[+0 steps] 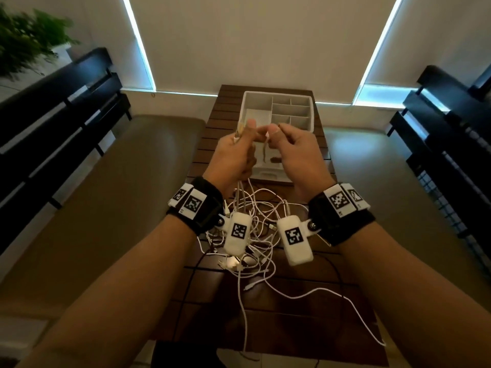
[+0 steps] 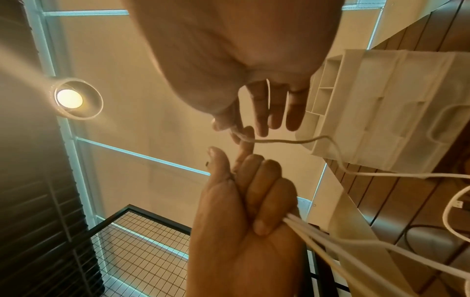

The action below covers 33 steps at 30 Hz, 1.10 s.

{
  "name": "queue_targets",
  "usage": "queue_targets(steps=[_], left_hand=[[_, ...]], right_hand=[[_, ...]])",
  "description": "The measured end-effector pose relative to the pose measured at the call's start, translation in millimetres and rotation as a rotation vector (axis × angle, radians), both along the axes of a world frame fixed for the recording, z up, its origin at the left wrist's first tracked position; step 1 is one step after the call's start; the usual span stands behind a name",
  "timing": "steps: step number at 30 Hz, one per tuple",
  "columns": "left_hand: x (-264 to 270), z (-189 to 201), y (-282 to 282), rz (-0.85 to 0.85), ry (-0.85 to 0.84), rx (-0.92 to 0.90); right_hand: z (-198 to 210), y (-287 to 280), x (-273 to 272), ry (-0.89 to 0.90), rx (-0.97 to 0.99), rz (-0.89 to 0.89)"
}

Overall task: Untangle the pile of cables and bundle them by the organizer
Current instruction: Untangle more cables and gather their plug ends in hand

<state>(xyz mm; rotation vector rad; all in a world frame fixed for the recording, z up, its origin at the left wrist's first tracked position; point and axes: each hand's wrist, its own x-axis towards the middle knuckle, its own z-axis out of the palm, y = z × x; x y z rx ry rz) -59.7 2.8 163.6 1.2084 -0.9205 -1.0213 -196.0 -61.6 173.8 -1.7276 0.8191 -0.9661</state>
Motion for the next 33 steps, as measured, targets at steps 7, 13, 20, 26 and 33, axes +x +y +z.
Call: queue_targets(steps=[7, 13, 20, 26, 33], left_hand=[[-9.1, 28.0, -8.1, -0.076, -0.210, -0.059], [-11.9, 54.4, -1.8, 0.092, -0.155, -0.189], [-25.7, 61.2, 0.7, 0.143, 0.033, -0.177], [-23.1, 63.1, 8.1, 0.082, 0.014, -0.139], [-29.1, 60.8, 10.5, -0.010, 0.132, -0.163]], right_hand=[[15.6, 2.0, 0.3, -0.123, 0.064, 0.107], [3.9, 16.0, -7.5, -0.007, 0.025, 0.229], [-10.9, 29.2, -2.3, 0.031, -0.032, 0.228], [-15.6, 22.8, -4.2, 0.015, -0.137, 0.085], [-16.6, 34.1, -1.1, -0.008, 0.151, 0.341]])
